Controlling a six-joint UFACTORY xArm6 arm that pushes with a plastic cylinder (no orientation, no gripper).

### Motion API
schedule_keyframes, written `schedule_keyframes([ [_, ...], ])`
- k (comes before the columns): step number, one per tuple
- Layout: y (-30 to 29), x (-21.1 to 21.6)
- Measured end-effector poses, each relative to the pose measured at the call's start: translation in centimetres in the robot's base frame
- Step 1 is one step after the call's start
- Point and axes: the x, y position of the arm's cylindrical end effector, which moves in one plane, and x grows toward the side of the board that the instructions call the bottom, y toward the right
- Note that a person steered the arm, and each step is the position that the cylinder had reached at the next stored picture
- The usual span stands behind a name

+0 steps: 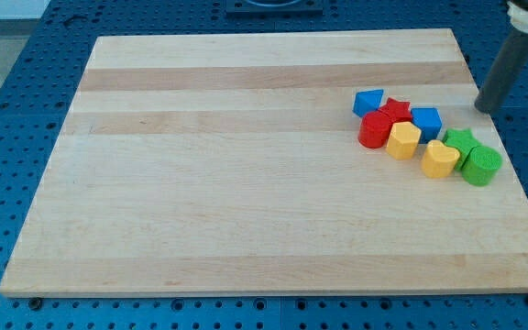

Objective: Slide the green star and the green circle down a bit

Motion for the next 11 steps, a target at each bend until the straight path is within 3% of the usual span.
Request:
schedule_keyframes([
  [4, -0.1, 11.8],
  [5, 1.1, 12.5],
  [6, 3.2, 9.0],
  [7, -0.2, 3.8],
  [9, -6.4, 2.5],
  [11, -3.4, 4.5],
])
